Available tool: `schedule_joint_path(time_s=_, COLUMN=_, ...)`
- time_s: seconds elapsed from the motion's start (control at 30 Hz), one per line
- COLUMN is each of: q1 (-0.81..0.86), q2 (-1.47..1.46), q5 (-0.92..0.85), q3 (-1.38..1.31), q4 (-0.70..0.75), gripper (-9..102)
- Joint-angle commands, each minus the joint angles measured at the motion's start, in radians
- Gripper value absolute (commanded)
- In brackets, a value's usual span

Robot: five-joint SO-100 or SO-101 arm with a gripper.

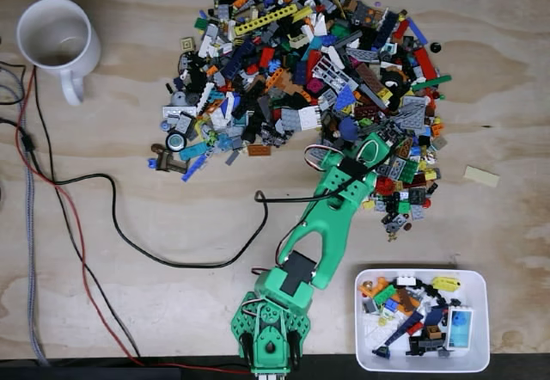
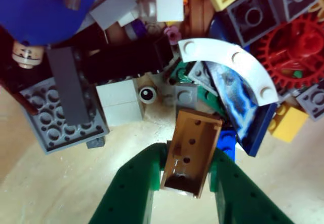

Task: Find the closest Lego and put it in the bin.

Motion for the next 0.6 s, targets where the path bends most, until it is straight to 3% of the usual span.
schedule_joint_path(time_s=0.0, q1=-0.021, q2=0.058, q5=0.005, q3=-0.083, q4=0.020, gripper=0)
schedule_joint_path(time_s=0.27, q1=0.009, q2=0.104, q5=0.029, q3=-0.121, q4=0.051, gripper=0)
schedule_joint_path(time_s=0.57, q1=0.249, q2=0.252, q5=-0.074, q3=-0.176, q4=0.140, gripper=0)
